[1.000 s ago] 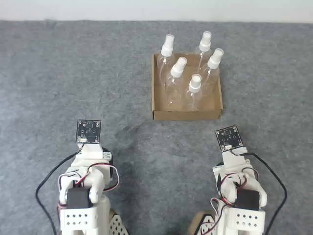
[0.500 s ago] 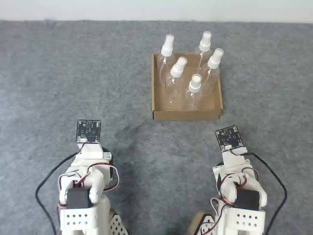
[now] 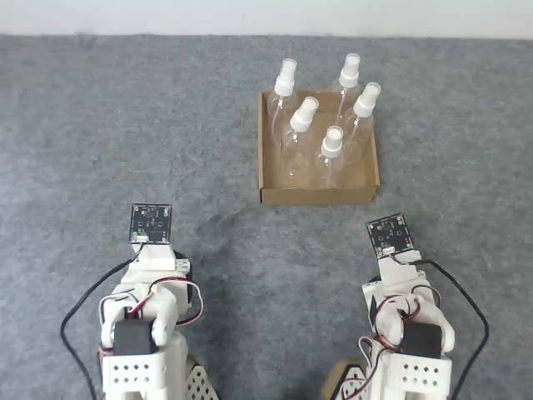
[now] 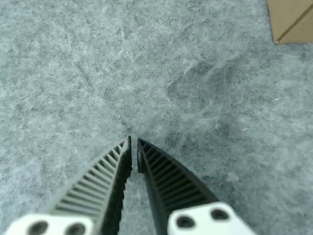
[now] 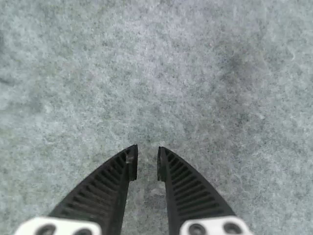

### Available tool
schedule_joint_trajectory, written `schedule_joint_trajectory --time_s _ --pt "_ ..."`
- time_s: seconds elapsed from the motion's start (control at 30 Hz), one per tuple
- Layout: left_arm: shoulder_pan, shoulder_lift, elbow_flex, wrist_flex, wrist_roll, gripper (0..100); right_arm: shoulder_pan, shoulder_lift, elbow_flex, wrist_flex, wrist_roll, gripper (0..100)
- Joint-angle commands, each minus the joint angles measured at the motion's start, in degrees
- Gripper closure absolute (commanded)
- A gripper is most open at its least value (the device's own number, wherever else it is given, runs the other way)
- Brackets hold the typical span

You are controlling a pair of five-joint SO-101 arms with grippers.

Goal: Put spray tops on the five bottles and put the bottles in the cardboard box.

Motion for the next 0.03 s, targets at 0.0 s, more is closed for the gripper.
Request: schedule_joint_trajectory --time_s 0.0 --pt "-0.2 -0.4 -0.5 0.3 0.4 99 0.1 -0.9 1.3 0.4 0.6 95.4"
